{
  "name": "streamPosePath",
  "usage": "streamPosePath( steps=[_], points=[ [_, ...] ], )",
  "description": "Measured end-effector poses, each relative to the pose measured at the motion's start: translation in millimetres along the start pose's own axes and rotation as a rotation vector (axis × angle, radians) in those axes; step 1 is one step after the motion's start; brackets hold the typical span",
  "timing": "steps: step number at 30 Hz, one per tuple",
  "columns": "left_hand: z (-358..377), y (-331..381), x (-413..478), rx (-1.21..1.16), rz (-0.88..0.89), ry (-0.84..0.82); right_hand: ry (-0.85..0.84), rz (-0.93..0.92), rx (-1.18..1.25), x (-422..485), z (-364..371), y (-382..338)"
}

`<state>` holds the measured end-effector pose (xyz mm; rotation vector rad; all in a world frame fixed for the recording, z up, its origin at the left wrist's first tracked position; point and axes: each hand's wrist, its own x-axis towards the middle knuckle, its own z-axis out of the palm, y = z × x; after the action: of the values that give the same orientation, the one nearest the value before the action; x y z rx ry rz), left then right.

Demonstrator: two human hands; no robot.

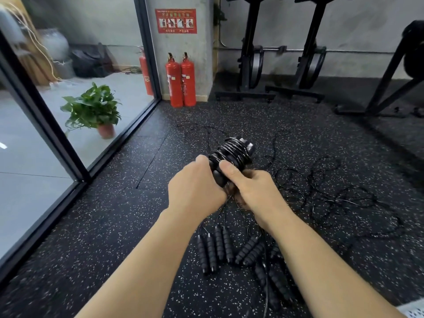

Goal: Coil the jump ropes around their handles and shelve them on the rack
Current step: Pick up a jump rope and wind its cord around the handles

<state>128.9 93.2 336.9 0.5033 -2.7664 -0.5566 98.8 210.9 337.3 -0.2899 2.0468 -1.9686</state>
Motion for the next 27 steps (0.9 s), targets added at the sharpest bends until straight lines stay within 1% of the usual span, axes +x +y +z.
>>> streamPosePath(
  steps=[3, 5, 8, 11, 13, 16, 19, 21, 24, 27],
  points=[
    [2.5, 0.4, -3.0, 0.042, 0.006, -0.031, 0.013, -0.037, -0.015, 0.0, 0.1, 1.3],
    [4.9, 0.2, -5.2, 0.095, 0.015, -0.005, 0.026, -0.062, -0.047, 1.7, 1.5, 3.2],
    [6.4, 3.9, -6.8, 0.067, 0.0, 0.061, 0.069, -0.076, -0.076, 7.4, 2.5, 7.6],
    [6.9, 6.6, -5.5, 0.03, -0.037, 0.025, 0.039, -0.081, -0.105, 7.4, 0.9, 5.6],
    [7.0, 4.9, -2.5, 0.02, -0.053, 0.033, 0.023, -0.115, -0.241, 7.9, -2.7, 2.9],
    [3.8, -5.3, 7.5, 0.039, -0.143, 0.037, 0.04, -0.198, -0.608, 5.6, -5.6, 1.3],
    [0.0, -18.9, 17.0, 0.097, -0.222, 0.02, 0.065, -0.305, -0.865, -4.3, -4.3, -3.1],
    [0.2, -21.7, 17.4, 0.16, -0.202, 0.013, 0.082, -0.39, -0.954, -7.8, -3.7, -6.5],
    [2.1, -14.7, 12.7, 0.248, -0.119, -0.022, 0.139, -0.462, -0.954, -5.3, -6.3, -10.4],
    [2.8, -7.7, 9.5, 0.342, 0.007, -0.026, 0.217, -0.499, -0.967, -1.1, -13.2, -12.6]
  ],
)
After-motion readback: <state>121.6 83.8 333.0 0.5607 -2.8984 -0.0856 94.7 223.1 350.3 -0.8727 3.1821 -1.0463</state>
